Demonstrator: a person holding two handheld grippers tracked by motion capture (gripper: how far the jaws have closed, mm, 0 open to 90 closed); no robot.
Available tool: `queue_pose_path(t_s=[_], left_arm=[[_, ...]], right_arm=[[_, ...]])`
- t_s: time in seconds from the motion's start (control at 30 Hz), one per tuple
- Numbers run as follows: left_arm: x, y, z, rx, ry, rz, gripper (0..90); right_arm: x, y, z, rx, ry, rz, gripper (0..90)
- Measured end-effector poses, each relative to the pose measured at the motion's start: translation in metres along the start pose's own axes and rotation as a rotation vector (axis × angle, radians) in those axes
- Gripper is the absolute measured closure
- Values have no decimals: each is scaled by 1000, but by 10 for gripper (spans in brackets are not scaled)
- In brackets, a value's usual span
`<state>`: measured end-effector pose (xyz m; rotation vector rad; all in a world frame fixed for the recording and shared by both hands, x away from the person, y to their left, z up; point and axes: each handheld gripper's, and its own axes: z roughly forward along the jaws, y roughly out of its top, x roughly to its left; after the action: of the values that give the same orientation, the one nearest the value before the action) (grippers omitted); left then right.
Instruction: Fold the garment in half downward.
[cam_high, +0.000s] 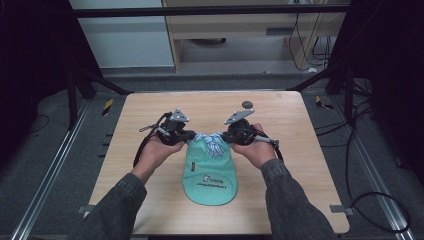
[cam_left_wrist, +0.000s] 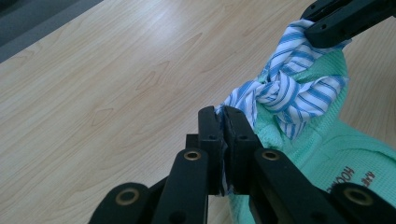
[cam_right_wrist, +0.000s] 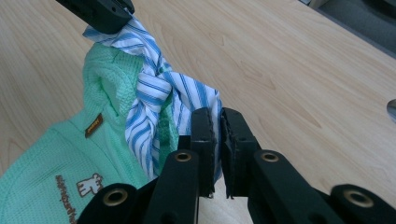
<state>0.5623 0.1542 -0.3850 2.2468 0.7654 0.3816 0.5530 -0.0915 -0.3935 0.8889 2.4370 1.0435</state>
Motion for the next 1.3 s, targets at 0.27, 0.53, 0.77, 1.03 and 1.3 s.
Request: queue_pose_path(t_s=[0.27, 0.53, 0.77, 1.03, 1.3], left_arm=[[5, 5, -2, -6, 6, 2, 866], [5, 13, -4, -16, 31, 17, 865], [5, 18, 2, -10, 41, 32, 866], [6, 26, 9, 5, 61, 44, 865], [10, 28, 6, 2, 74, 49, 865]], right_arm=[[-3, 7, -1, -6, 1, -14, 842], [-6, 16, -6, -5, -21, -35, 843], [-10, 18, -5, 3, -42, -45, 843], [-19, 15, 2, 8, -53, -24, 843], [-23, 17, 11, -4, -57, -9, 844]])
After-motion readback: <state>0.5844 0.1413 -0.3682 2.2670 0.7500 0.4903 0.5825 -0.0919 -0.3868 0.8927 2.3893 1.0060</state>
